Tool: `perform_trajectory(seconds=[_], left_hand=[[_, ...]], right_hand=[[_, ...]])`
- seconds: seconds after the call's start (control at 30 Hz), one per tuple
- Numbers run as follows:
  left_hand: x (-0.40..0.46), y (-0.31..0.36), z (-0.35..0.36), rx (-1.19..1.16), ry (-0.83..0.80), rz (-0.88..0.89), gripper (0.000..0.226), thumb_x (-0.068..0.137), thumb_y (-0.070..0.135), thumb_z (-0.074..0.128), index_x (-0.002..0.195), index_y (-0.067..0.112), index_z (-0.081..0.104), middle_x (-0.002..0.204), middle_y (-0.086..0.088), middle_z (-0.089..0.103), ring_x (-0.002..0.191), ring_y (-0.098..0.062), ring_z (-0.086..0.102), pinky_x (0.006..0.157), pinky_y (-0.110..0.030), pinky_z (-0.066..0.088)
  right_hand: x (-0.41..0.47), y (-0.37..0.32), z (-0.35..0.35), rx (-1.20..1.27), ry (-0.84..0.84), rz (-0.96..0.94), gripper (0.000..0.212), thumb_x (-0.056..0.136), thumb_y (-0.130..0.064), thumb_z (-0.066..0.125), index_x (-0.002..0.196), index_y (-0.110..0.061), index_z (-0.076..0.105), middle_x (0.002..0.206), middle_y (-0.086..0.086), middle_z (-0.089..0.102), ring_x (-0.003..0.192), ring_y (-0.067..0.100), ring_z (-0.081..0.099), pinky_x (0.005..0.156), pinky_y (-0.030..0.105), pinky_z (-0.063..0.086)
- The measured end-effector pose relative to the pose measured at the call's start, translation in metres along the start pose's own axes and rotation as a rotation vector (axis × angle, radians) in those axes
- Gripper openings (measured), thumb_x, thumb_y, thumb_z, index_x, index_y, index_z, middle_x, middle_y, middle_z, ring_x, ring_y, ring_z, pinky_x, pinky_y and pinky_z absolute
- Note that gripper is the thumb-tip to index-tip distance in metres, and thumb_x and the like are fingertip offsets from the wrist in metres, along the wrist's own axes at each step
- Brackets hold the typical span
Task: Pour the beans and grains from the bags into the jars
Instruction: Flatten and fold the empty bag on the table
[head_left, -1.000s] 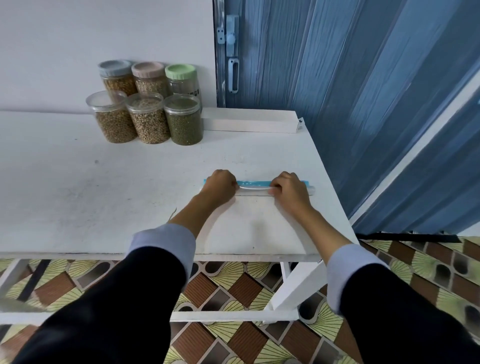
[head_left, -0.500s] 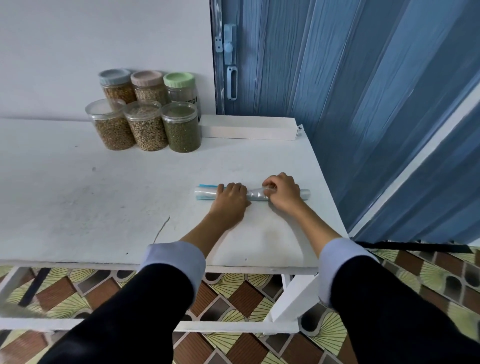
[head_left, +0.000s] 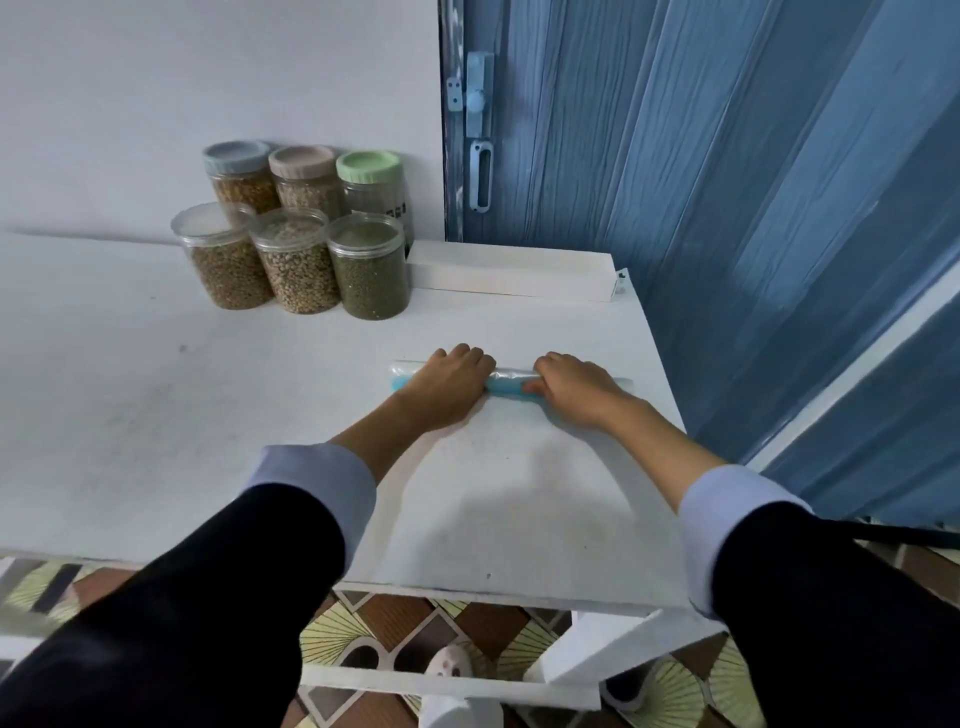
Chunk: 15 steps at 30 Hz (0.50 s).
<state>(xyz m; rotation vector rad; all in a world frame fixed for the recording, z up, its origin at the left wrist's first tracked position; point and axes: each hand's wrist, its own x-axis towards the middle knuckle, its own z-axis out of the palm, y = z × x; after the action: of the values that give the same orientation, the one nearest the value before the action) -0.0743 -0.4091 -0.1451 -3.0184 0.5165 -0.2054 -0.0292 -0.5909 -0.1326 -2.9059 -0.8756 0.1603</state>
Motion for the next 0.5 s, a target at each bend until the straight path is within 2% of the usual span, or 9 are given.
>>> perform_trajectory(seconds=[0.27,0.5], left_hand=[[0.100,-0.073,-0.049,0.187,0.050,-0.024,0.030,0.098,0.017,0.036,0.125,0.003,0.042,0.124,-0.016,0.051,0.111,-0.031,0.048,0.086,-0.040,0.040],[0.173,-0.113,-0.031,0.134,0.052,0.001,0.028,0.097,0.019,0.039,0.120,0.004,0.044,0.123,-0.015,0.052,0.111,-0.031,0.049,0.087,-0.039,0.041]], right_hand=[[0.102,0.014,-0.074,-0.121,0.119,0.008,0.033,0.102,-0.035,0.034,0.110,-0.006,0.048,0.118,0.013,0.055,0.107,0.029,0.049,0.074,0.035,0.030],[0.169,0.040,-0.084,-0.154,0.102,0.083,0.036,0.101,-0.038,0.035,0.114,-0.007,0.049,0.120,0.012,0.054,0.109,0.027,0.049,0.081,0.037,0.035]])
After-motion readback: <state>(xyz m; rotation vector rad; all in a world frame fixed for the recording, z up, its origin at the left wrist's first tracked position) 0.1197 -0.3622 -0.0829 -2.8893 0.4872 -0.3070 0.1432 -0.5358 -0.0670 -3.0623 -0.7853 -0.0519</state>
